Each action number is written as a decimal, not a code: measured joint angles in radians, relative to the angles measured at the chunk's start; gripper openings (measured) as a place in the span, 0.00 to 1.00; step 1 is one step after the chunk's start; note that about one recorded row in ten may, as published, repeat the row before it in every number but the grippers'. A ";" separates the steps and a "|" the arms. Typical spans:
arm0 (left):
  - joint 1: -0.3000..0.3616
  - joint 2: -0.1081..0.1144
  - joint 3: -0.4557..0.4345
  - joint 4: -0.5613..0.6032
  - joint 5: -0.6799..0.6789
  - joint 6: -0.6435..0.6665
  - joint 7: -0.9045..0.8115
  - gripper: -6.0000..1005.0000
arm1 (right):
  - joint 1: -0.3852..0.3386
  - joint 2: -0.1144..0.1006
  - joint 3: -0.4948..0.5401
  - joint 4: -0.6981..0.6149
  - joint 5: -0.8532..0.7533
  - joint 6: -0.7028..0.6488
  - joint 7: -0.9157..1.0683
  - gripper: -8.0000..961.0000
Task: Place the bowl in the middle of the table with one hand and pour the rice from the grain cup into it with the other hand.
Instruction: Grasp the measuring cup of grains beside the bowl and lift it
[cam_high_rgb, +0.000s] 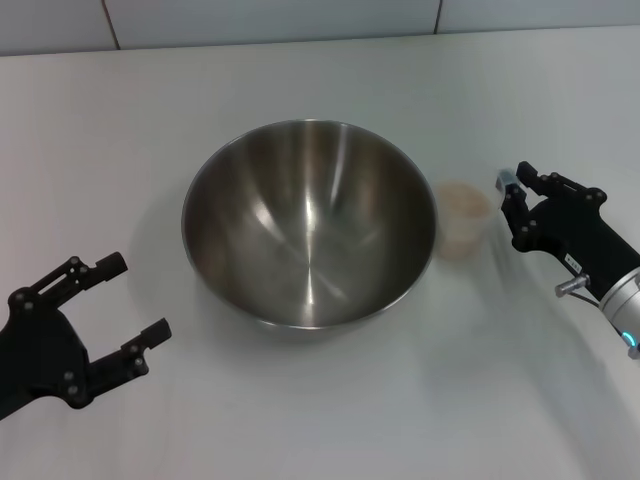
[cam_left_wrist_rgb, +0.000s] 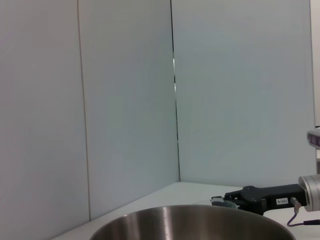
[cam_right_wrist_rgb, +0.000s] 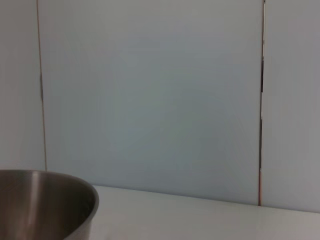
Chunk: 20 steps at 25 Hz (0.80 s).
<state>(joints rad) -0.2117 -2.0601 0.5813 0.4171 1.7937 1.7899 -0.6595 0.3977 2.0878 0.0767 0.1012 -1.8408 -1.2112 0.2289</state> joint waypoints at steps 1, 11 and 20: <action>0.000 0.000 -0.001 0.000 0.000 0.000 0.000 0.80 | 0.001 0.000 0.000 0.000 0.000 0.000 0.000 0.33; 0.000 0.000 -0.003 0.000 -0.001 0.000 0.001 0.80 | 0.007 0.000 0.030 0.009 0.000 -0.002 0.000 0.07; 0.000 0.000 -0.003 -0.001 -0.001 0.000 0.002 0.80 | 0.000 0.001 0.039 0.013 0.000 -0.009 0.000 0.03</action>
<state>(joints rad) -0.2117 -2.0600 0.5783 0.4162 1.7930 1.7898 -0.6580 0.3979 2.0887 0.1156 0.1145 -1.8408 -1.2204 0.2284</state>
